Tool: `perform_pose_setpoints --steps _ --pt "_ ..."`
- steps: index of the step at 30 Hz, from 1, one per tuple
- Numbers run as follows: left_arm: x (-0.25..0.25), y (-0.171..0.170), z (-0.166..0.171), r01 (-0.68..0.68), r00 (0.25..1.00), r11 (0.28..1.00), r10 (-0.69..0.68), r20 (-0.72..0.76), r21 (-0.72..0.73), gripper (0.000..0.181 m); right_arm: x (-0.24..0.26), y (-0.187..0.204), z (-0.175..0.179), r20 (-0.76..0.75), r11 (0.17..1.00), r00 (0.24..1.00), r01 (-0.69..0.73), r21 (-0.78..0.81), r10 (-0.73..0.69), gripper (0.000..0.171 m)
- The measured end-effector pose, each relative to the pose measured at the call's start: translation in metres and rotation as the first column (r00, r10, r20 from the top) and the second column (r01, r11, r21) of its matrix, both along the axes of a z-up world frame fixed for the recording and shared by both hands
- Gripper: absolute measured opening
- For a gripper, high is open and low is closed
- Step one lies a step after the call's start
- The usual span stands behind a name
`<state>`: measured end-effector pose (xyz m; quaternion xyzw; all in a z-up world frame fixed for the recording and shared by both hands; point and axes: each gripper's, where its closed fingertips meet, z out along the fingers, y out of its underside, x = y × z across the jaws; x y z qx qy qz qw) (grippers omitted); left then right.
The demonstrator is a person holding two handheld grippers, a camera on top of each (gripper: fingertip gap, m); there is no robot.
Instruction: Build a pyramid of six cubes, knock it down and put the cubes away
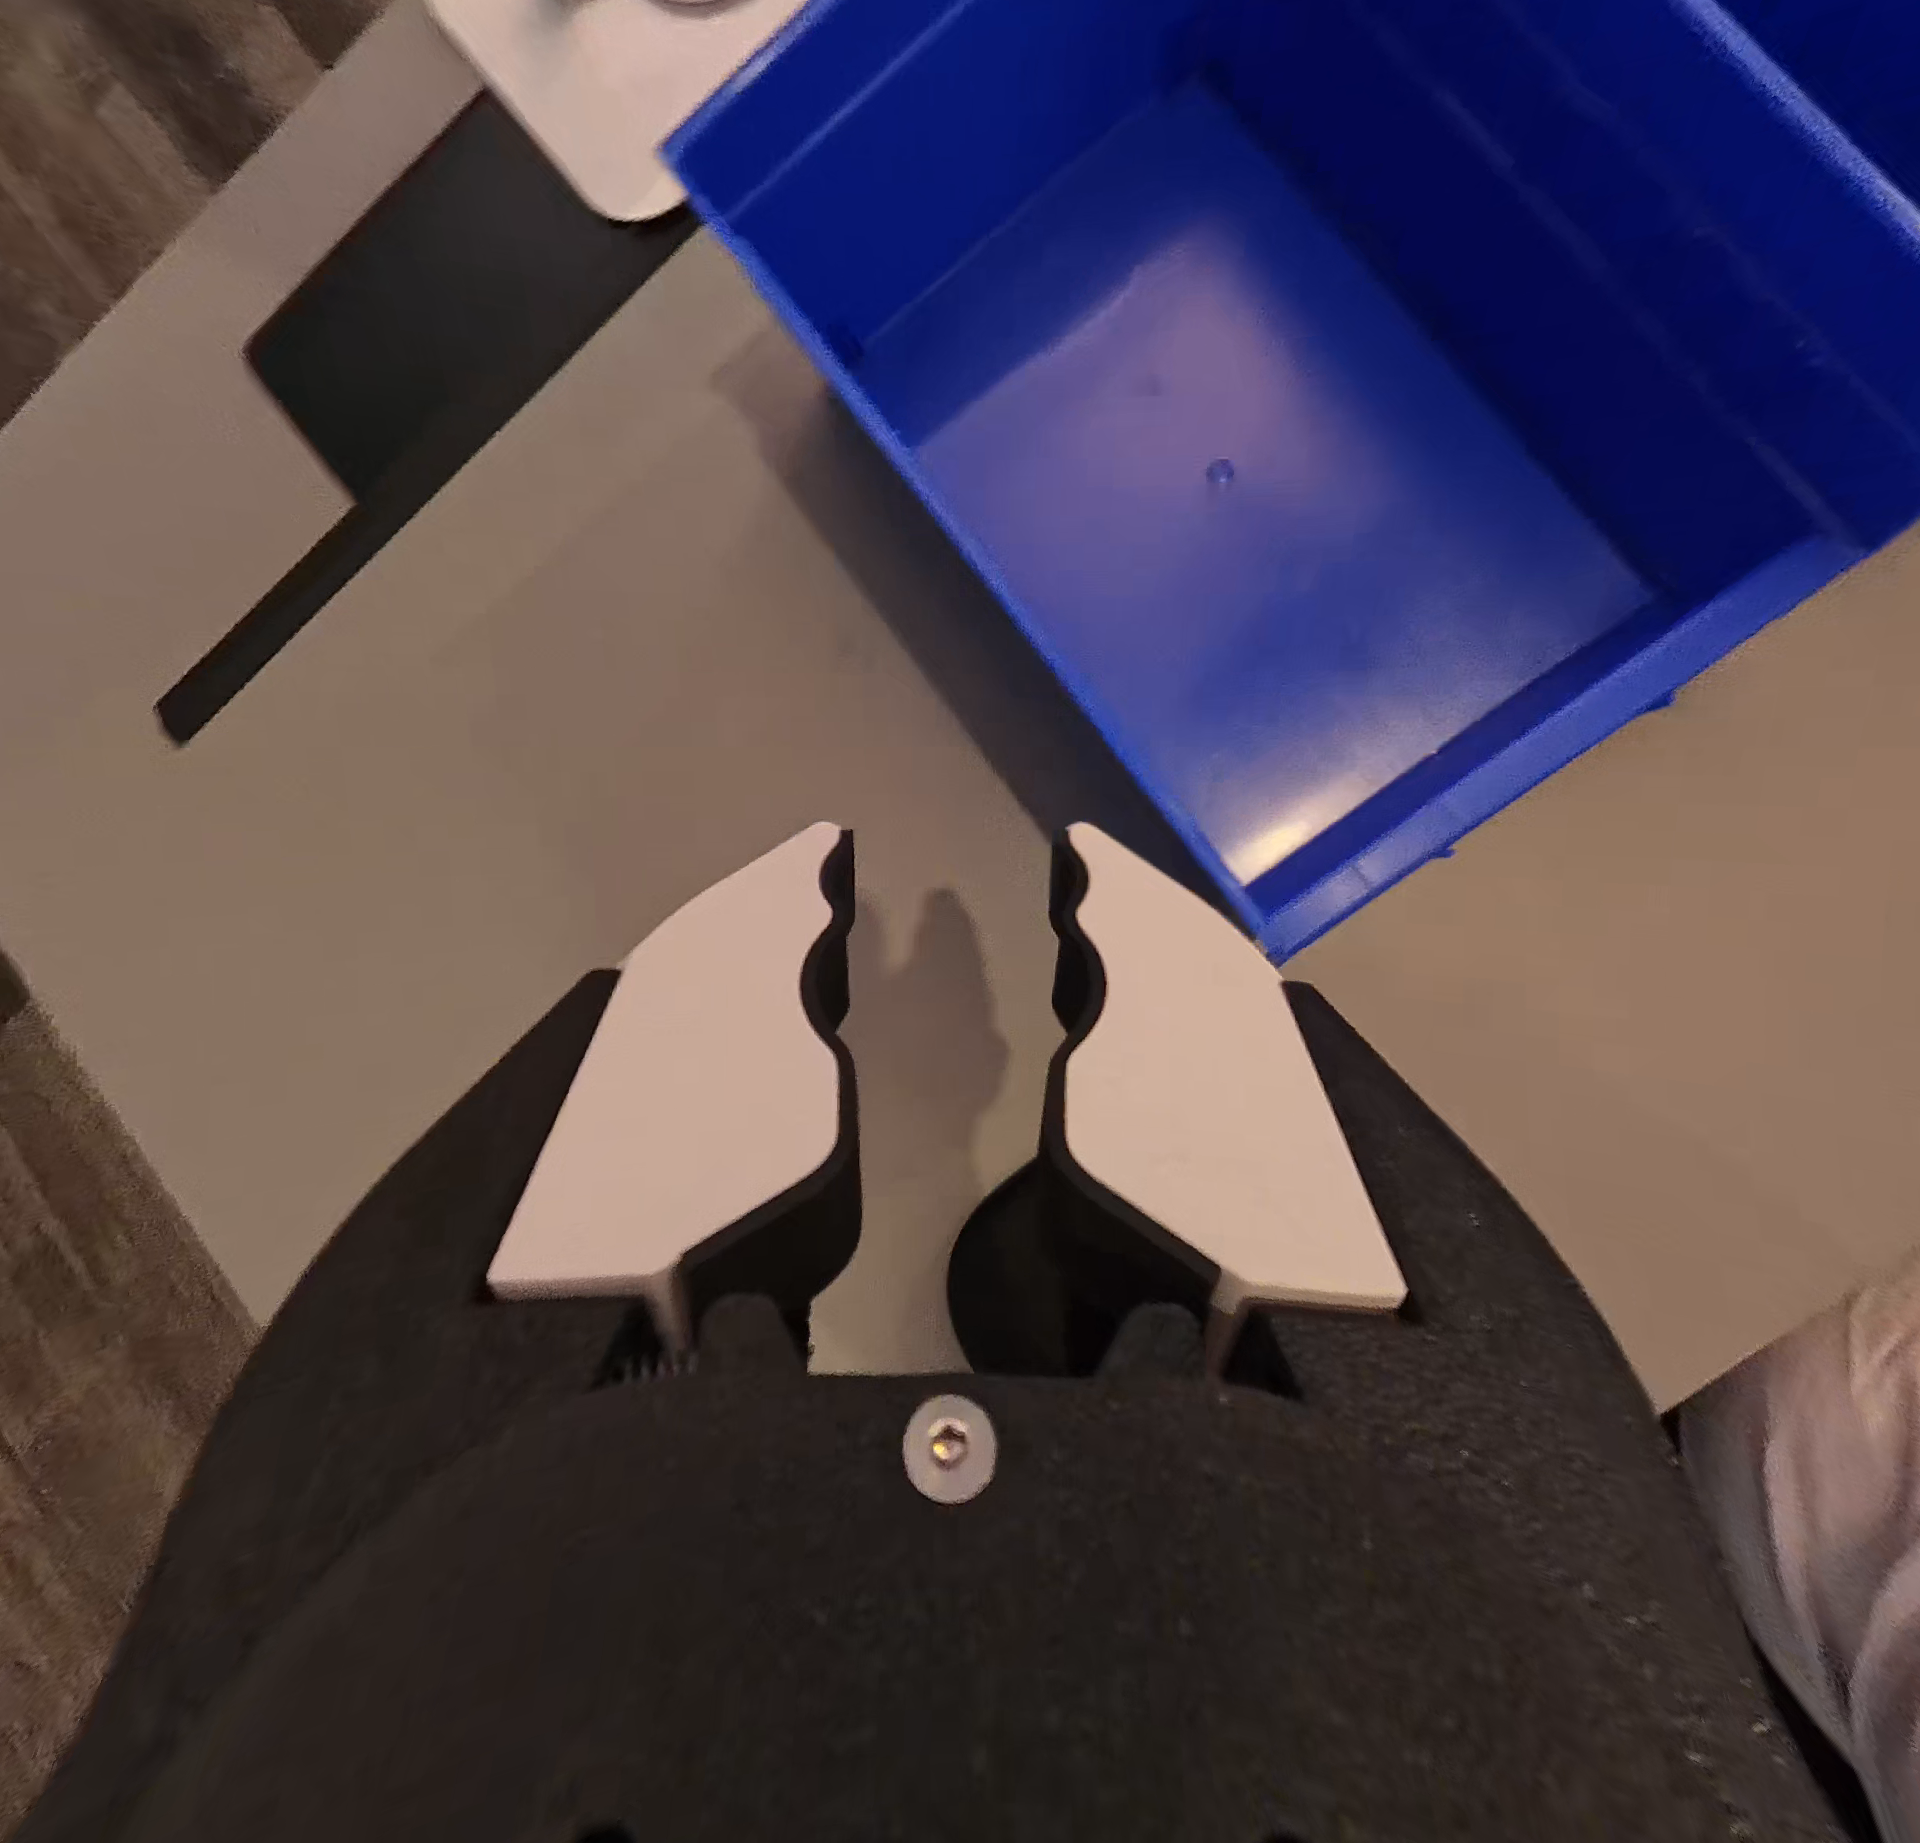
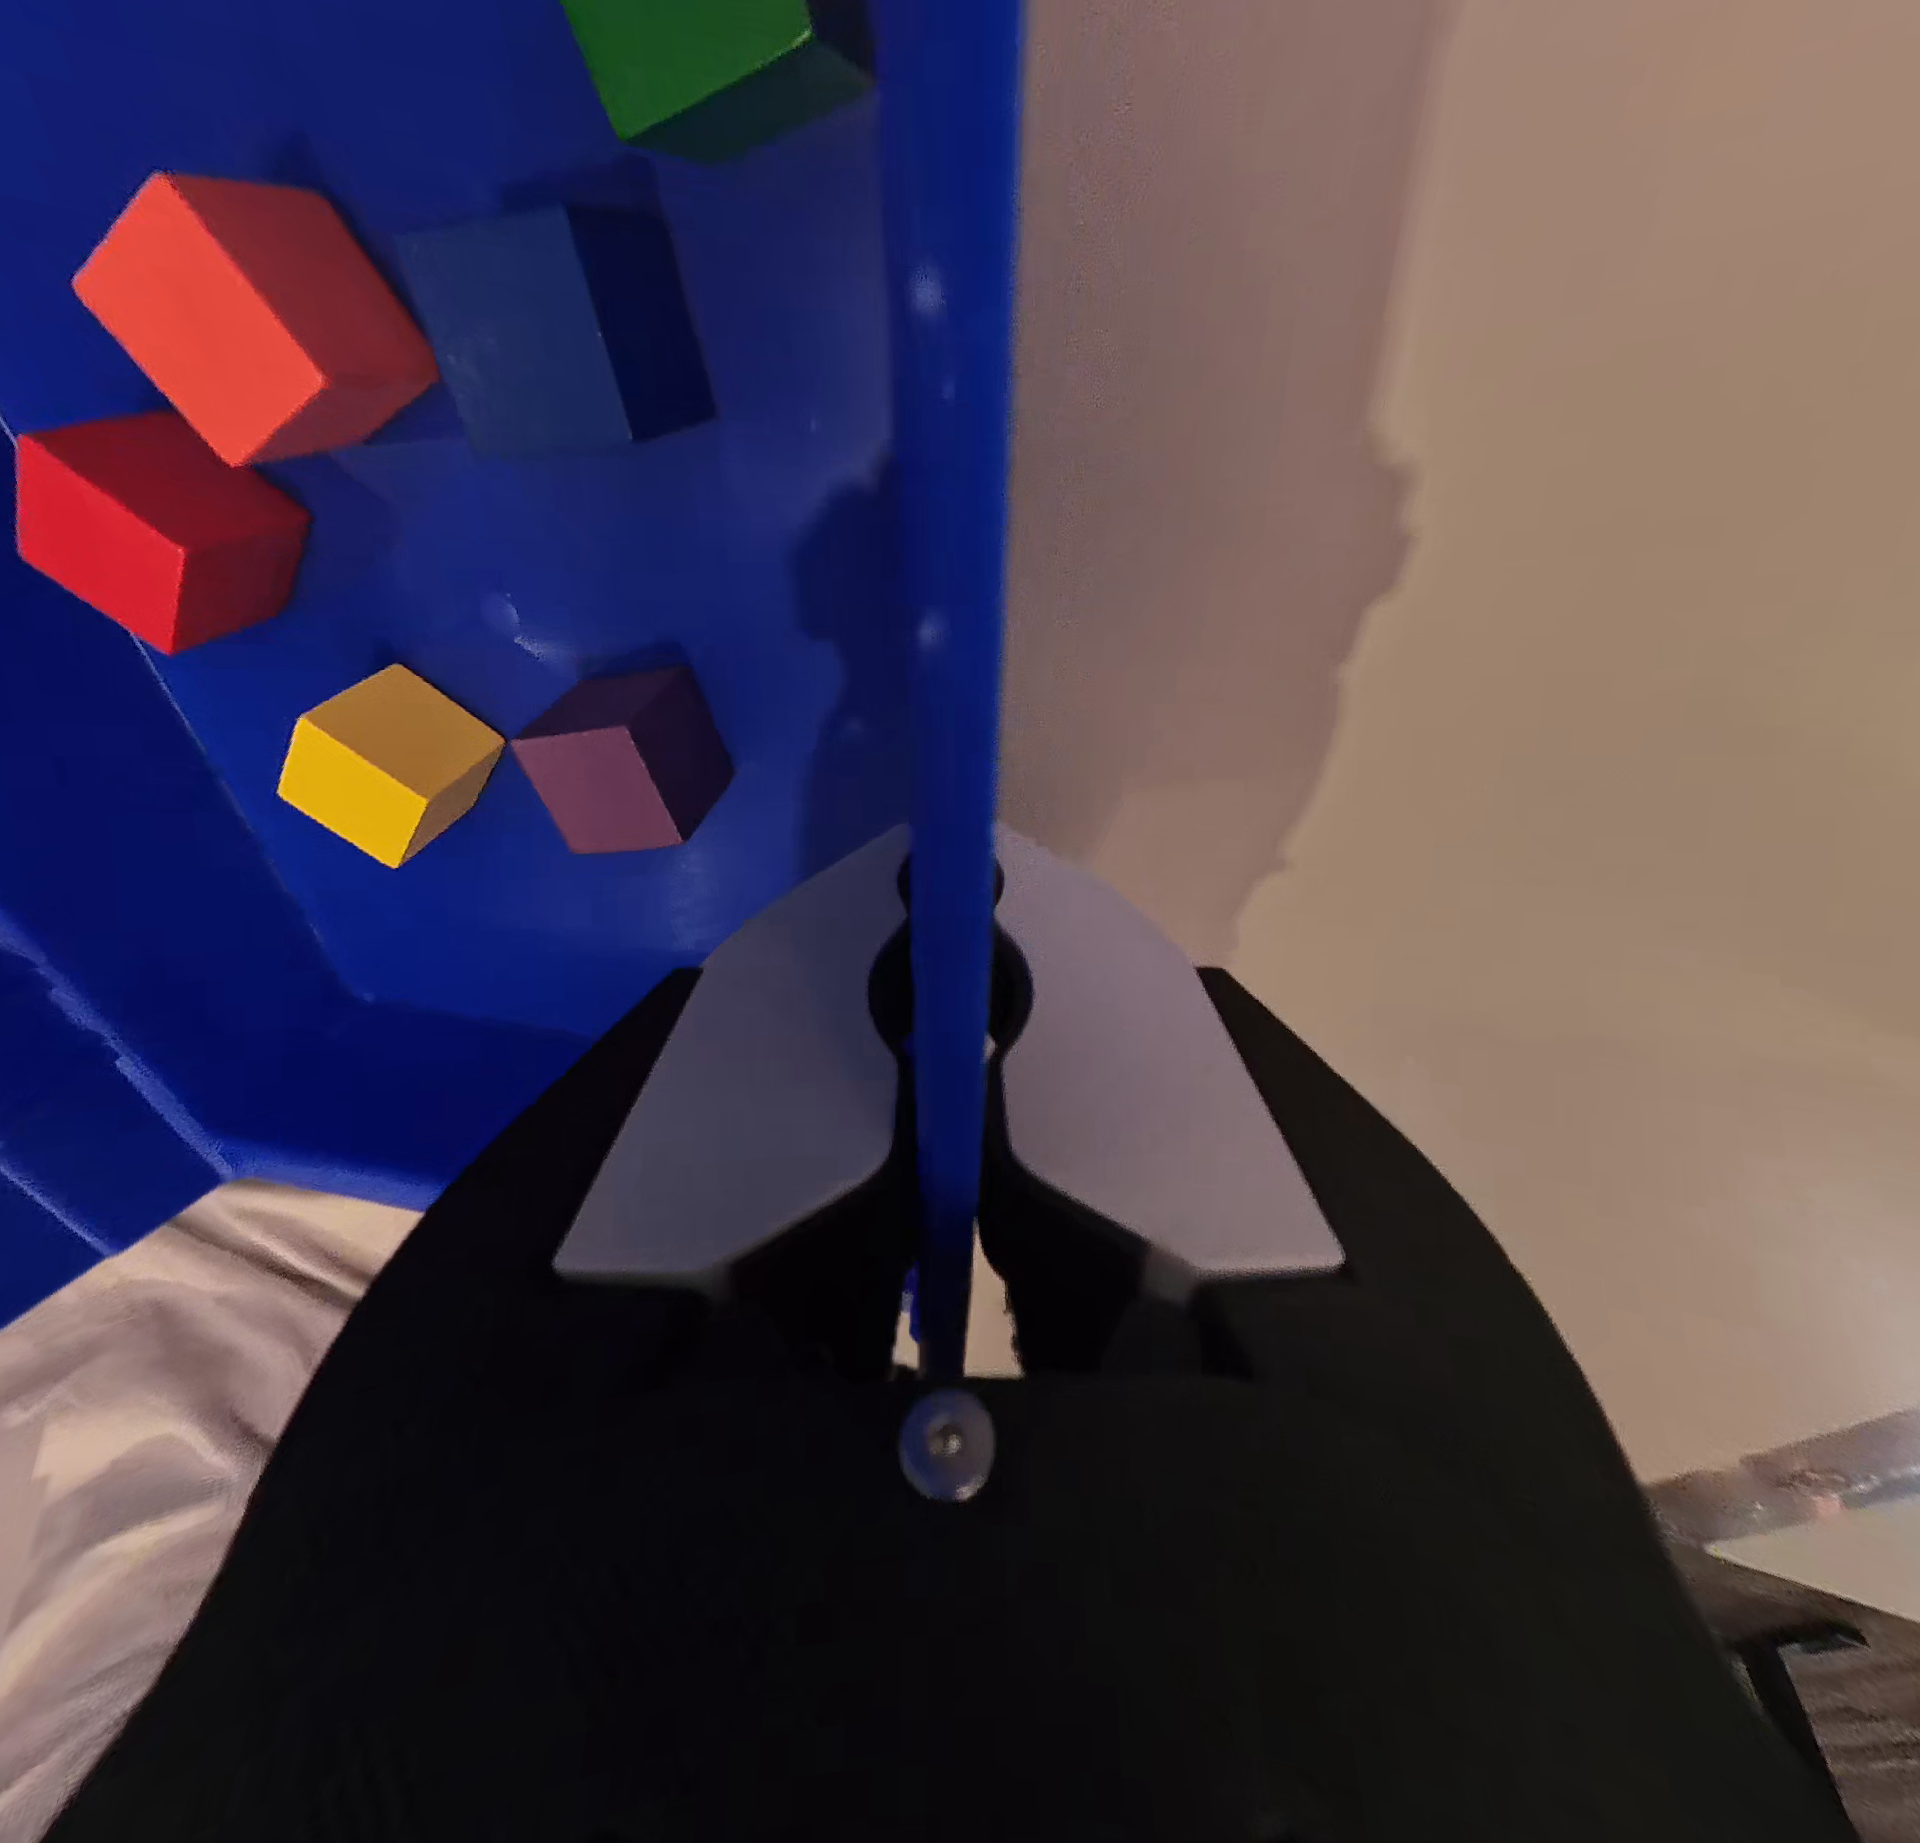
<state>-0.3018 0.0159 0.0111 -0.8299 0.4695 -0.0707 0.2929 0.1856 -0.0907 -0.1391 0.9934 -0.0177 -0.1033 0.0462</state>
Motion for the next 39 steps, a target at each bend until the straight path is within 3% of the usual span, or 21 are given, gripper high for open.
perform_pose_setpoints --steps 5,11,15,19,24,30,35,39 --pt "-0.042 0.007 0.023 -0.126 0.991 0.99 0.123 0.056 0.068 0.036 0.007 -0.018 0.03 0.006 0.999 1.0 -0.029 -0.036 0.029 0.007" --pt "-0.079 0.007 0.044 -0.221 0.965 0.969 0.202 0.164 0.106 0.036 -0.012 0.003 0.114 0.114 0.998 0.991 -0.064 0.004 0.063 0.007" --pt "-0.099 0.013 0.046 -0.29 0.942 0.952 0.266 0.203 0.1 0.035 -0.063 0.042 0.17 0.158 0.987 0.978 -0.149 0.066 0.138 0.007" --pt "-0.119 0.021 0.042 -0.356 0.921 0.931 0.335 0.199 0.083 0.035 -0.154 0.087 0.198 0.087 0.961 0.966 -0.251 0.118 0.242 0.006" --pt "-0.171 0.035 0.041 -0.54 0.835 0.834 0.515 0.194 0.113 0.035 -0.294 0.137 0.19 -0.002 0.899 0.913 -0.402 0.173 0.408 0.005" --pt "-0.26 0.039 0.026 -0.764 0.636 0.643 0.736 0.232 0.053 0.036 -0.432 0.166 0.156 -0.104 0.844 0.845 -0.5 0.194 0.524 0.006" --pt "-0.309 0.031 0.012 -0.852 0.49 0.521 0.824 0.283 -0.041 0.035 -0.492 0.181 0.124 -0.097 0.832 0.833 -0.522 0.189 0.545 0.006" --pt "-0.308 0.032 0.015 -0.842 0.501 0.537 0.809 0.309 -0.041 0.034 -0.516 0.185 0.092 -0.08 0.837 0.837 -0.527 0.147 0.541 0.006"
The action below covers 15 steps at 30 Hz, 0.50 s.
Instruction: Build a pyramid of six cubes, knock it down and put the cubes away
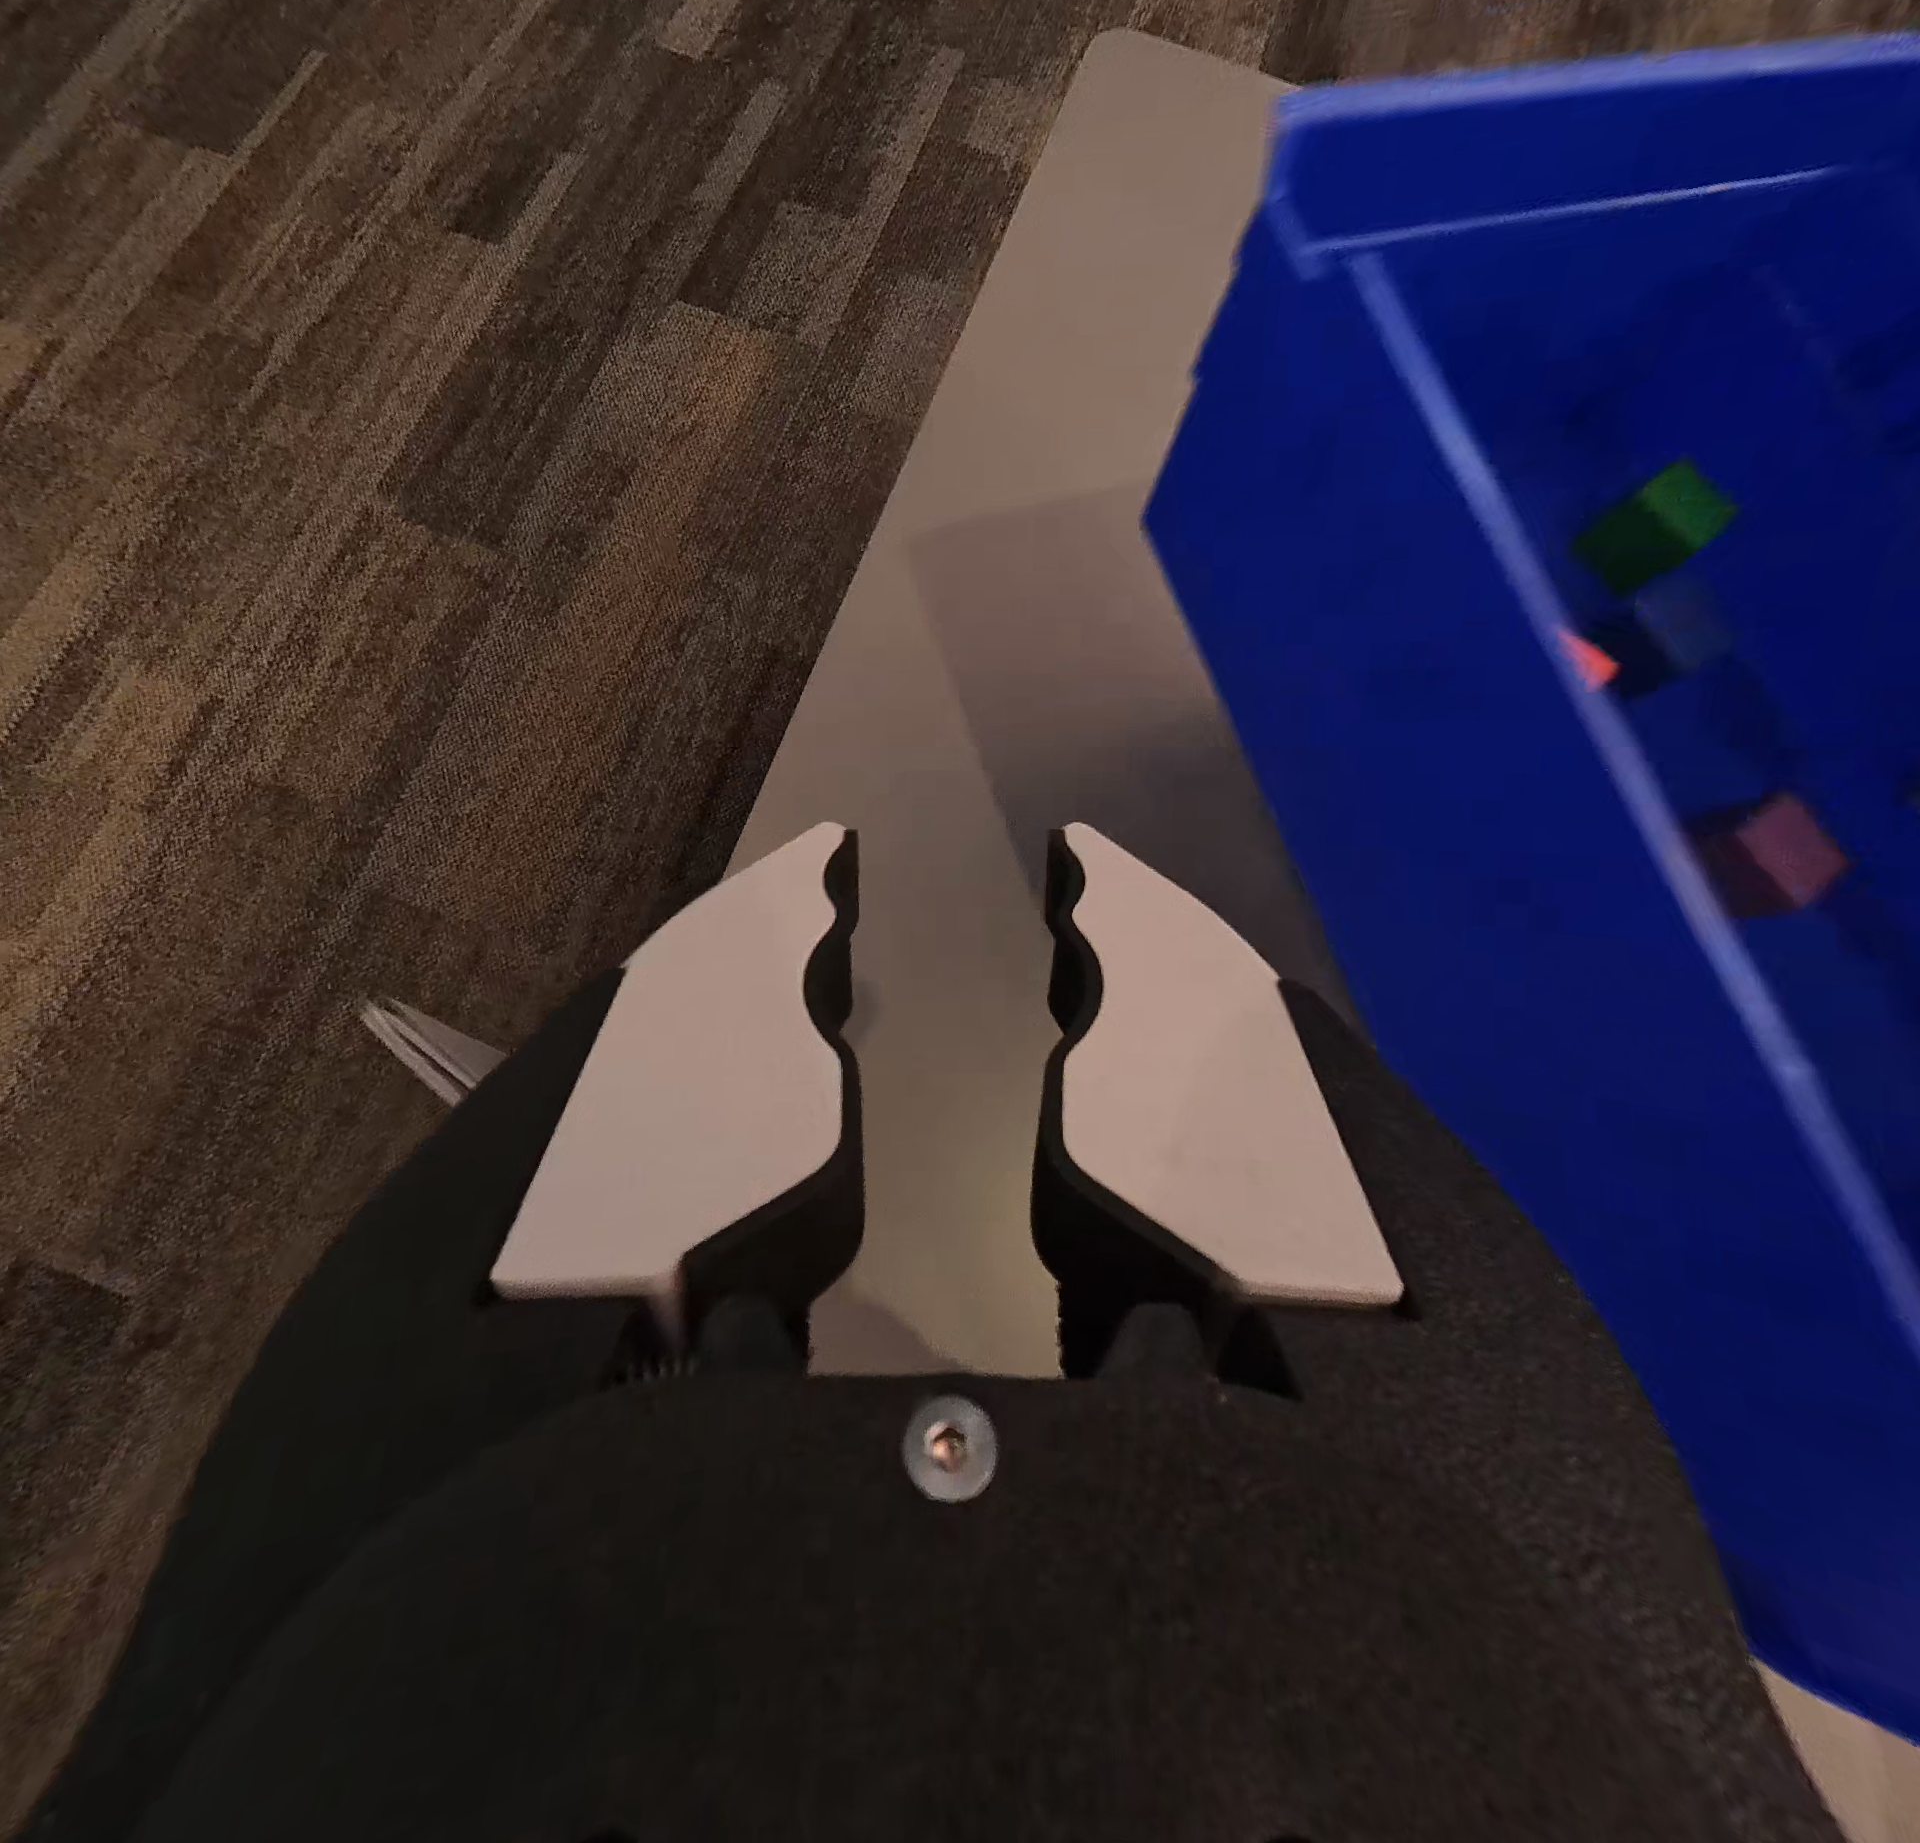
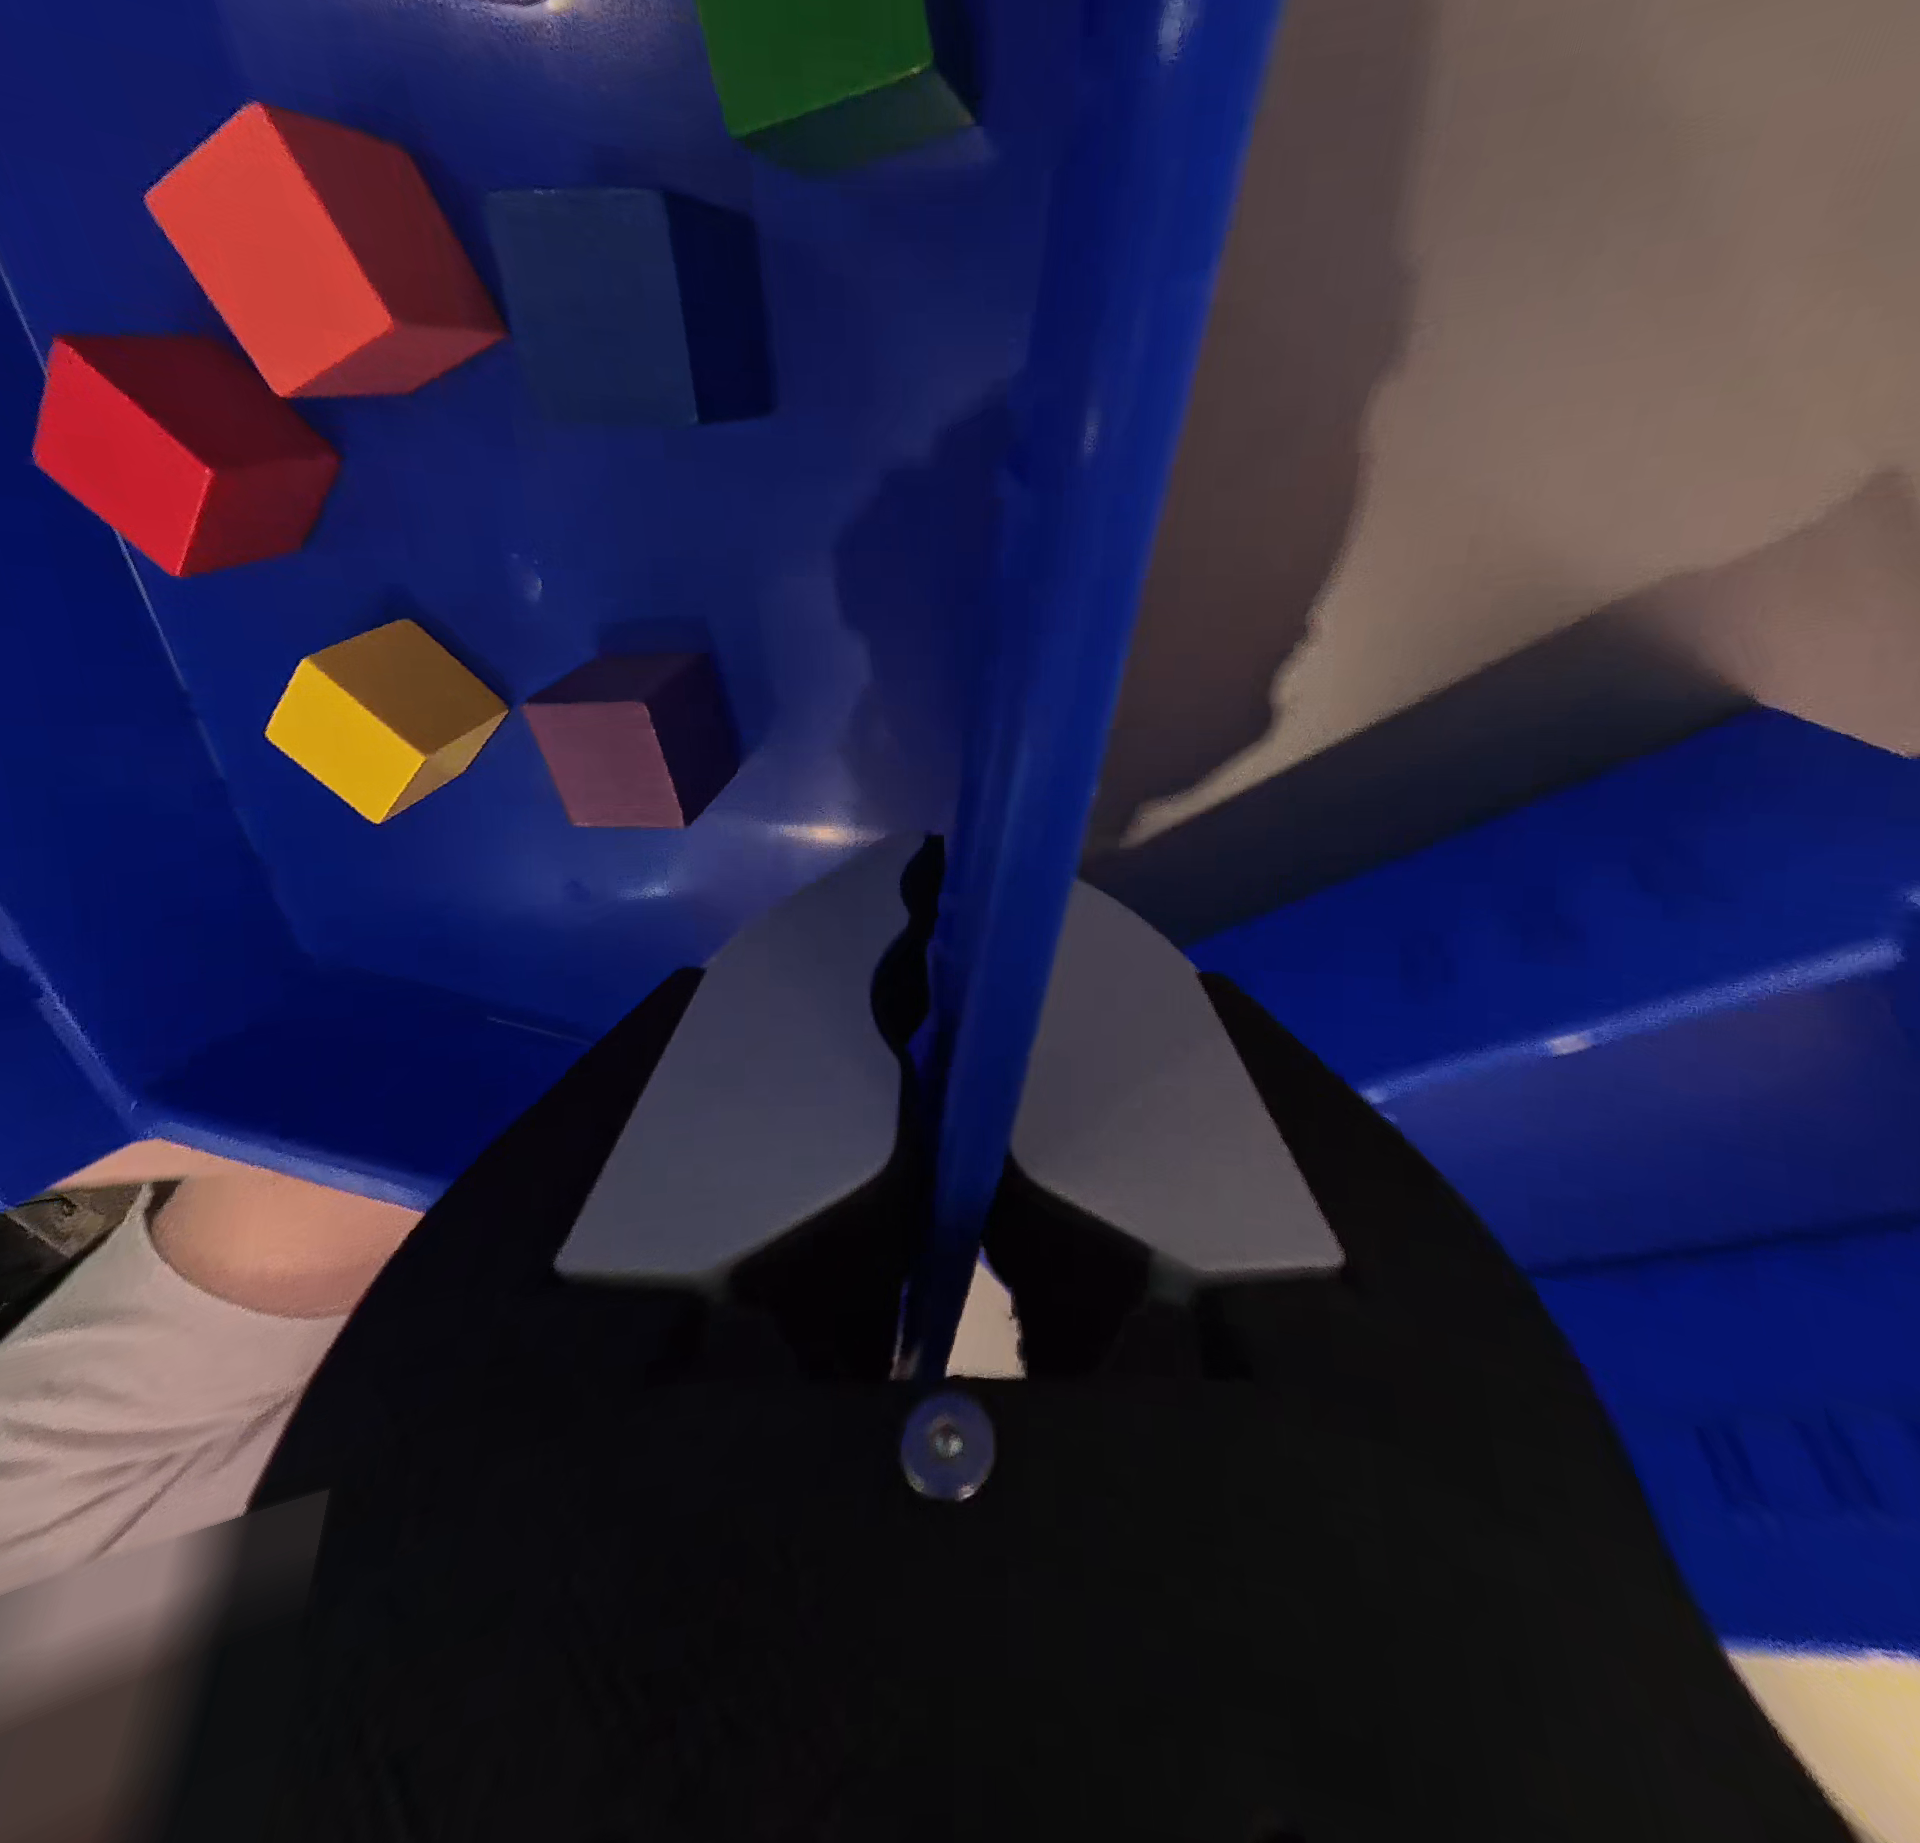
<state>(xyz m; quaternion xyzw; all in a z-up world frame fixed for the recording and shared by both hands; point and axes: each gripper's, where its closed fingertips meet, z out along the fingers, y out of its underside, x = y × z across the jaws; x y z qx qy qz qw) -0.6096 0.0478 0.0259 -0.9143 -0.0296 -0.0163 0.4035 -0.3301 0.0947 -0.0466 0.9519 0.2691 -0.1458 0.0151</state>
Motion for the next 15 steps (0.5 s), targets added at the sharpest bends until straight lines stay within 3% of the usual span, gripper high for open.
perform_pose_setpoints --steps 8,11,15 --pt "0.025 0.012 -0.027 0.112 0.99 0.983 -0.123 -0.069 -0.147 0.038 -0.01 0.009 -0.067 0.007 0.993 0.994 0.112 -0.04 -0.112 0.006" --pt "0.037 0.016 -0.043 0.15 0.987 0.965 -0.158 -0.021 -0.217 0.045 -0.005 0.009 -0.083 0.016 0.987 0.988 0.154 -0.036 -0.154 0.008" --pt "0.062 0.026 -0.059 0.249 0.969 0.933 -0.242 0.056 -0.262 0.053 -0.006 0.012 -0.084 -0.024 0.991 0.991 0.129 0.02 -0.129 0.024"
